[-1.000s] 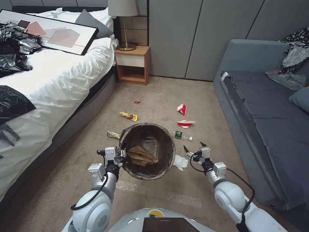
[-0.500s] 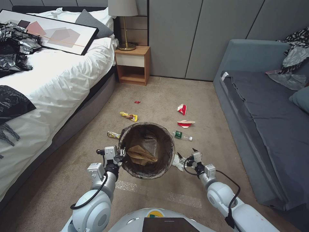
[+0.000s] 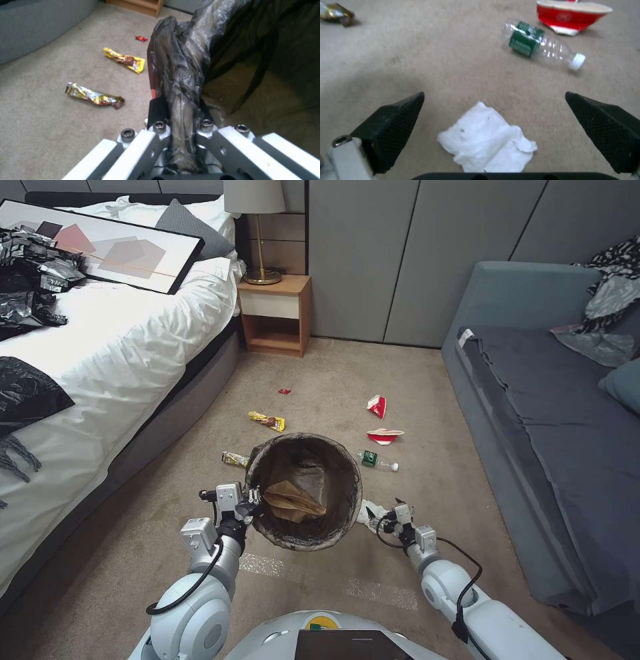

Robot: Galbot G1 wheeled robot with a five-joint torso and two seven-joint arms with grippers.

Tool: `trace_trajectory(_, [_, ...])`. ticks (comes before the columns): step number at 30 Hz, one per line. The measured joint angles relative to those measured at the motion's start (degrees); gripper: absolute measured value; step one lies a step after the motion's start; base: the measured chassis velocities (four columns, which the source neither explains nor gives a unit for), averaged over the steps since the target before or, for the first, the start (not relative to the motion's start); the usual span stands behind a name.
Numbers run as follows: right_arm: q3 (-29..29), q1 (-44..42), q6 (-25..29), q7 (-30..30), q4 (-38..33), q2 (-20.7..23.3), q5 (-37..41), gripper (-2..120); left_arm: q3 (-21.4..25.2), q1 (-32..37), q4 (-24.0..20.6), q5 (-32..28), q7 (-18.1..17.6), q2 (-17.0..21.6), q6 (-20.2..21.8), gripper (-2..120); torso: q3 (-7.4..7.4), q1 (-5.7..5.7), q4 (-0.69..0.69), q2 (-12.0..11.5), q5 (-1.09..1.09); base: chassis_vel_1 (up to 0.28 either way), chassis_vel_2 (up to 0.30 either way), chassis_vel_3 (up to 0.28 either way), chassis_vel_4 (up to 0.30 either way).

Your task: Pick up the trash bin, then pick up the garbage from the floor and place it into the trash bin.

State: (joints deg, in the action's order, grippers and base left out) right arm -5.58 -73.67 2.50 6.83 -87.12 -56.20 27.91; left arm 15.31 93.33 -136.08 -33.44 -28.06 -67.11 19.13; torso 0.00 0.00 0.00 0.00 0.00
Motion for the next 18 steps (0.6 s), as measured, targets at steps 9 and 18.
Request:
trace_trajectory(9, [0.89, 1.53, 0.73, -1.03, 3.91, -0.76, -0.13, 100, -0.11, 0.03, 0.00, 0.08, 0.03, -0.13, 0.00, 2, 0.00, 0.00, 0.00, 0.00, 0.00, 0.000, 0.000, 0.000, 0.000])
trace_trajectory(18, [2.89, 3.67, 0.81, -1.73, 7.26, -2.40, -0.48, 100, -0.07, 0.23, -0.23, 0.20, 0.04, 0.00, -0.06, 2, 0.00, 0.00, 0.00, 0.00, 0.00, 0.000, 0.000, 0.000, 0.000])
